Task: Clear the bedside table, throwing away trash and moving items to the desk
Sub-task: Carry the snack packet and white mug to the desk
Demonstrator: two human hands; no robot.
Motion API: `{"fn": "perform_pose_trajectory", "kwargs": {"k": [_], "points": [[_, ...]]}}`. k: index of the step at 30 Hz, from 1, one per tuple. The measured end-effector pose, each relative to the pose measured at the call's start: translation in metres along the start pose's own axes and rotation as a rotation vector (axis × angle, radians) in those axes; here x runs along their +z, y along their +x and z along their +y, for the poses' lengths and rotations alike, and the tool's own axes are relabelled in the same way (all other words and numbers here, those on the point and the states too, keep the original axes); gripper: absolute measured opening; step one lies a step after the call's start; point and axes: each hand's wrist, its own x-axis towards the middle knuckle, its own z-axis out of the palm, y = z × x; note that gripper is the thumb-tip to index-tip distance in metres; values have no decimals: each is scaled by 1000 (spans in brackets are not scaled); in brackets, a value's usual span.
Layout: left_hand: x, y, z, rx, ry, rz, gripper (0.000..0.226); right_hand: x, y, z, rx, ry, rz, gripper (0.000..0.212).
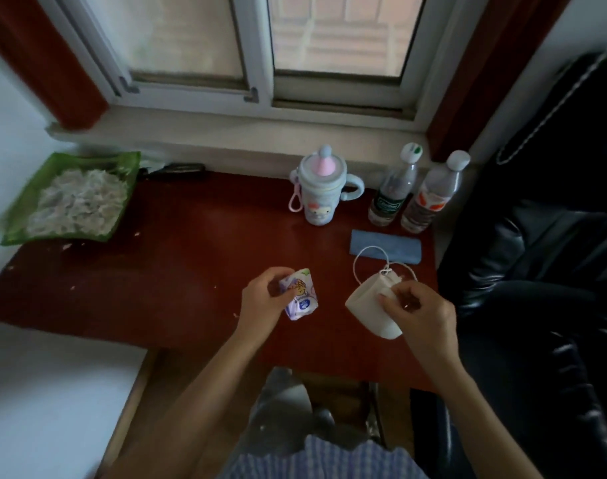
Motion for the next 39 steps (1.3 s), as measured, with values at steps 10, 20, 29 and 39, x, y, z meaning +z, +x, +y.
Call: {"fn": "perform_pose_trajectory", "kwargs": {"k": [10,20,29,39], "points": [[17,109,-7,55,90,-365,26,10,-6,-12,288,-11,303,10],[54,147,-29,47,275,-597,30,33,-26,-26,395,-66,477,20],[56,148,-34,106,467,-586,27,44,-23,-24,394,-103,498,24],[32,141,-39,186,587,-506,35,51,-1,-32,353,-97,379,13]]}}
